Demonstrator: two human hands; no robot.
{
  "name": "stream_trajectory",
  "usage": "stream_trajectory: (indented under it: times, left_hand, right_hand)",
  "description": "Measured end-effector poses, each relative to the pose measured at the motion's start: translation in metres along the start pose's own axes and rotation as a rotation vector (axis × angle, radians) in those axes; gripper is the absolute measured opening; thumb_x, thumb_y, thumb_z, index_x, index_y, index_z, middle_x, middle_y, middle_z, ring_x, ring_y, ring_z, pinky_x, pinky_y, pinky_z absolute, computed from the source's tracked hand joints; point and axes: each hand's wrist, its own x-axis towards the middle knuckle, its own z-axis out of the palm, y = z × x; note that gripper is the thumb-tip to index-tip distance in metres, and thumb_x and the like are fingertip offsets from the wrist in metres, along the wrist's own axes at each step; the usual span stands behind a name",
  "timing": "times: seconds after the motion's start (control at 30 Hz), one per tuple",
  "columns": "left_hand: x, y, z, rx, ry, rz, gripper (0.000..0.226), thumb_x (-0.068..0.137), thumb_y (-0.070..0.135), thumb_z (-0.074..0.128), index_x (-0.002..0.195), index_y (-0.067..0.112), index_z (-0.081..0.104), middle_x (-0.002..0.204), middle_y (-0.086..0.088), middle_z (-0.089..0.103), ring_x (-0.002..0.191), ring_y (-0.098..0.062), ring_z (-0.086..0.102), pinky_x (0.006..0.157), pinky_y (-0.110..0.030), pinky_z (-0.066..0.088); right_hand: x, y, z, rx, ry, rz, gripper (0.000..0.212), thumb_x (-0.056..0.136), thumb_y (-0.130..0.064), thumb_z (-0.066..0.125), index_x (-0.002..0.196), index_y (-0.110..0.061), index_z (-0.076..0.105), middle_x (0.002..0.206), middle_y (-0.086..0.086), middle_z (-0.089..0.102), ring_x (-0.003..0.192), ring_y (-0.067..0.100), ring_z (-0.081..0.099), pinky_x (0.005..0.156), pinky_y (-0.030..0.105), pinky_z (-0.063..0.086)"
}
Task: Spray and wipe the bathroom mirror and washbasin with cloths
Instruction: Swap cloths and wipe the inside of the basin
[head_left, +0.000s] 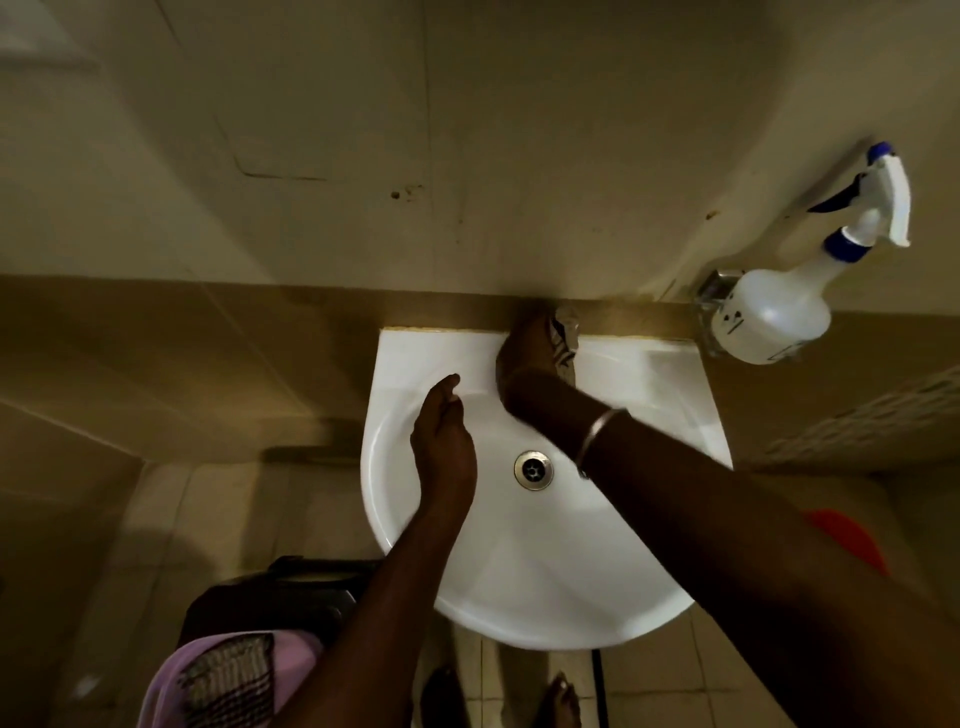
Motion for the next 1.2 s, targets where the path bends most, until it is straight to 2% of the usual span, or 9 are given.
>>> stream_trajectory:
  times: [0.17, 0.3, 0.5, 0.63, 0.77, 0.83, 0.97, 1.1, 1.2]
  left_hand:
    - [-0.005, -0.006, -0.013, 0.013, 0.001, -0.010, 0.033, 0.109, 0.009, 0.044, 0.130, 0.019, 0.068, 0.136, 0.003, 0.066, 0.127, -0.011, 0.057, 0.090, 0.003, 0.040]
    - [-0.004, -0.013, -0.023, 0.029, 0.012, -0.038, 0.034, 0.109, 0.009, 0.044, 0.133, 0.016, 0.067, 0.137, 0.001, 0.065, 0.128, -0.014, 0.057, 0.108, -0.022, 0.043]
    - [-0.004, -0.022, -0.026, 0.023, -0.005, -0.093, 0.032, 0.109, 0.010, 0.045, 0.128, 0.023, 0.067, 0.133, 0.003, 0.066, 0.125, -0.013, 0.057, 0.113, -0.032, 0.042]
    - [-0.002, -0.023, -0.021, 0.048, -0.055, -0.091, 0.032, 0.109, 0.011, 0.045, 0.121, 0.033, 0.065, 0.131, 0.008, 0.065, 0.124, -0.010, 0.057, 0.107, -0.025, 0.041]
    - [-0.004, -0.026, -0.016, 0.084, -0.096, -0.079, 0.031, 0.109, 0.014, 0.046, 0.122, 0.034, 0.066, 0.130, 0.010, 0.064, 0.113, 0.000, 0.057, 0.089, -0.003, 0.039]
    - [-0.004, -0.028, -0.014, 0.093, -0.121, -0.083, 0.031, 0.109, 0.015, 0.046, 0.123, 0.035, 0.066, 0.130, 0.011, 0.064, 0.110, 0.007, 0.057, 0.083, 0.004, 0.039]
    - [0.003, -0.026, -0.018, 0.050, -0.093, -0.085, 0.032, 0.109, 0.019, 0.048, 0.114, 0.046, 0.064, 0.131, 0.008, 0.065, 0.116, -0.007, 0.060, 0.096, -0.017, 0.043]
    - [0.019, -0.033, -0.034, 0.077, -0.101, -0.068, 0.034, 0.109, 0.013, 0.045, 0.133, 0.020, 0.067, 0.141, 0.003, 0.064, 0.129, -0.012, 0.056, 0.093, -0.002, 0.041]
    - [0.022, -0.034, -0.043, 0.113, -0.093, -0.035, 0.035, 0.109, 0.011, 0.043, 0.135, 0.015, 0.066, 0.140, 0.001, 0.064, 0.129, -0.011, 0.056, 0.088, 0.003, 0.041]
  right_hand:
    - [-0.015, -0.030, 0.059, 0.100, 0.539, -0.008, 0.019, 0.095, -0.014, 0.061, 0.110, -0.002, 0.063, 0.096, 0.020, 0.067, 0.102, 0.044, 0.064, 0.109, 0.061, 0.041]
    - [-0.032, -0.052, 0.098, 0.751, 1.081, -0.160, 0.040, 0.095, -0.006, 0.052, 0.134, -0.003, 0.059, 0.124, 0.021, 0.065, 0.120, 0.041, 0.060, 0.113, 0.055, 0.043]
    - [-0.070, -0.107, 0.130, 2.291, 0.432, 0.476, 0.044, 0.101, -0.020, 0.060, 0.143, -0.010, 0.051, 0.133, 0.016, 0.063, 0.119, 0.035, 0.063, 0.103, 0.048, 0.053]
    - [-0.058, -0.066, 0.148, 2.849, 0.119, 1.028, 0.050, 0.108, -0.023, 0.045, 0.152, -0.002, 0.033, 0.148, 0.030, 0.047, 0.128, 0.050, 0.053, 0.104, 0.056, 0.046]
    - [-0.019, -0.042, 0.142, 3.087, 0.492, 1.438, 0.069, 0.096, -0.043, 0.056, 0.156, -0.017, 0.033, 0.148, 0.016, 0.052, 0.125, 0.038, 0.059, 0.106, 0.057, 0.049]
    - [0.001, -0.032, 0.122, 3.075, 0.512, 1.376, 0.060, 0.102, -0.030, 0.055, 0.155, -0.011, 0.032, 0.149, 0.023, 0.049, 0.110, 0.032, 0.064, 0.096, 0.046, 0.055]
    - [0.033, -0.040, 0.090, 3.051, 0.629, 1.616, 0.080, 0.097, -0.043, 0.063, 0.157, -0.015, 0.018, 0.145, 0.013, 0.048, 0.114, 0.026, 0.061, 0.102, 0.045, 0.052]
    - [0.035, -0.078, 0.086, 3.036, 0.535, 1.399, 0.053, 0.104, -0.036, 0.055, 0.147, -0.018, 0.029, 0.121, -0.001, 0.053, 0.098, 0.010, 0.055, 0.102, 0.033, 0.048]
    - [0.046, -0.109, 0.086, 2.920, 0.511, 1.041, 0.026, 0.108, -0.018, 0.048, 0.130, -0.032, 0.044, 0.119, -0.036, 0.046, 0.099, -0.019, 0.048, 0.081, -0.002, 0.040]
